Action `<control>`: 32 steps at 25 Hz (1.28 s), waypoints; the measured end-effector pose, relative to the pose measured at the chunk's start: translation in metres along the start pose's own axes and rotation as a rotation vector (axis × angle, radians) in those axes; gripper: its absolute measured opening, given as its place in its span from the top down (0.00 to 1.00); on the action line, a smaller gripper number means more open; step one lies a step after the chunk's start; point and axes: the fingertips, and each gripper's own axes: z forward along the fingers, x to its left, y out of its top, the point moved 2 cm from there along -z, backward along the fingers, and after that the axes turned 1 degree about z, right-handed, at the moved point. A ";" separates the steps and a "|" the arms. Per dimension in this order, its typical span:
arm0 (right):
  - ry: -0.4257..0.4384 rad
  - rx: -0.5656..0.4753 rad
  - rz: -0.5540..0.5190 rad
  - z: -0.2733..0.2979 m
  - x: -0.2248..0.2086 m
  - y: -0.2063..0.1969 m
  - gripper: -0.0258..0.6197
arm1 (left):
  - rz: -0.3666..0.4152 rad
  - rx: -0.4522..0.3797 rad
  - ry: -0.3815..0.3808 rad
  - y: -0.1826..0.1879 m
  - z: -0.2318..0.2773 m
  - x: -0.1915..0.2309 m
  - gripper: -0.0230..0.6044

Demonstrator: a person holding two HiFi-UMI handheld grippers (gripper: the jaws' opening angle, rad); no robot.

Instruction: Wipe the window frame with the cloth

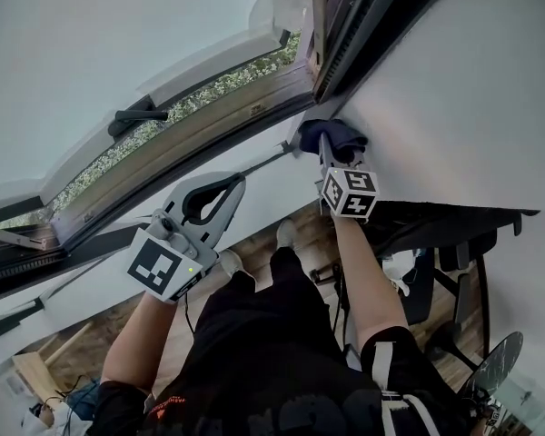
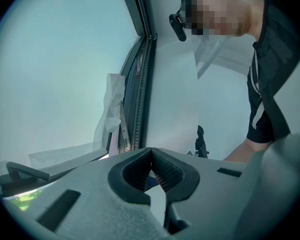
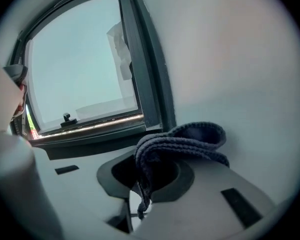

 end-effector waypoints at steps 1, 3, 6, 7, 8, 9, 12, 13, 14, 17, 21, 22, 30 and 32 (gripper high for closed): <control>0.001 -0.002 -0.002 -0.005 0.001 0.000 0.90 | -0.012 0.013 0.002 -0.001 -0.002 -0.002 0.93; 0.007 -0.013 -0.014 -0.016 0.006 0.004 0.90 | -0.006 0.015 0.006 0.001 -0.007 -0.004 0.93; 0.030 -0.043 -0.044 -0.035 0.019 0.018 0.90 | 0.032 -0.024 0.008 0.008 -0.015 -0.004 0.93; 0.042 -0.058 -0.052 -0.042 0.025 0.025 0.90 | 0.035 -0.031 0.010 0.011 -0.018 -0.005 0.93; 0.053 -0.075 -0.057 -0.048 0.031 0.033 0.90 | 0.036 -0.037 0.013 0.013 -0.022 -0.005 0.93; 0.065 -0.092 -0.062 -0.055 0.038 0.040 0.90 | 0.038 -0.042 0.014 0.015 -0.025 -0.006 0.93; 0.097 -0.142 -0.075 -0.071 0.058 0.063 0.90 | 0.043 -0.056 0.021 0.021 -0.036 -0.007 0.93; 0.107 -0.155 -0.081 -0.075 0.064 0.070 0.90 | 0.044 -0.061 0.024 0.022 -0.039 -0.008 0.93; 0.118 -0.168 -0.088 -0.079 0.071 0.076 0.90 | 0.044 -0.066 0.027 0.023 -0.042 -0.008 0.93; 0.153 -0.201 -0.111 -0.089 0.092 0.092 0.90 | 0.043 -0.079 0.036 0.025 -0.052 -0.007 0.93; 0.197 -0.237 -0.149 -0.102 0.121 0.111 0.90 | 0.049 -0.101 0.051 0.031 -0.067 -0.007 0.93; 0.210 -0.244 -0.158 -0.105 0.129 0.115 0.90 | 0.051 -0.107 0.057 0.032 -0.071 -0.007 0.93; 0.323 -0.301 -0.224 -0.131 0.195 0.144 0.90 | 0.054 -0.151 0.105 0.042 -0.105 -0.001 0.93; 0.349 -0.308 -0.255 -0.134 0.211 0.147 0.90 | 0.052 -0.157 0.116 0.042 -0.113 0.001 0.93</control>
